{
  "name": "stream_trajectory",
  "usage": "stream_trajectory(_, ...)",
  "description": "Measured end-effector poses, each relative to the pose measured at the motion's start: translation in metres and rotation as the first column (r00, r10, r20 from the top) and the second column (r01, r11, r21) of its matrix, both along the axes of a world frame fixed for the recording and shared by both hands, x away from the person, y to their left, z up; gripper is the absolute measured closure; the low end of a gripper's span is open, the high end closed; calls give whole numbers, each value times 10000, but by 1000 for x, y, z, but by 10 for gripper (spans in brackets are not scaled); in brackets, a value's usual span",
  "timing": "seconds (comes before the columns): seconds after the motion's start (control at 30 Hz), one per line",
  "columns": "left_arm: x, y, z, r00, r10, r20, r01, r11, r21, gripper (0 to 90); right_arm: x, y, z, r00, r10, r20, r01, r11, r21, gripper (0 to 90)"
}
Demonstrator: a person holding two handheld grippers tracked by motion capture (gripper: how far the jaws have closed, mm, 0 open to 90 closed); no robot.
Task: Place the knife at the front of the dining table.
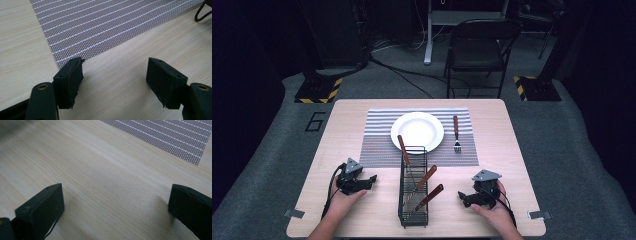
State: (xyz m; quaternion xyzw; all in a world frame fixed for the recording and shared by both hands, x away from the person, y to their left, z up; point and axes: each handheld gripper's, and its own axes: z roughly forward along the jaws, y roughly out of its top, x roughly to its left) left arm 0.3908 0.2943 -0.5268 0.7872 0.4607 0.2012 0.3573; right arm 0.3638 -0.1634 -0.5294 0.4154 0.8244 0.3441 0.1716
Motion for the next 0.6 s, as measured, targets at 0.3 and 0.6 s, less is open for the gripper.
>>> stream_trajectory(0.3, -4, 0, 10, 9997, 190, 134, -185, 9990, -401, 352, 0, 0, 0, 10000, 1, 0, -1, 10000, 1, 0)
stream_trajectory(0.6, -7, 3, 27, 9990, 456, 30, -450, 9921, -1171, 427, 0, 0, 0, 10000, 1, 1, -1, 10000, 0, 0)
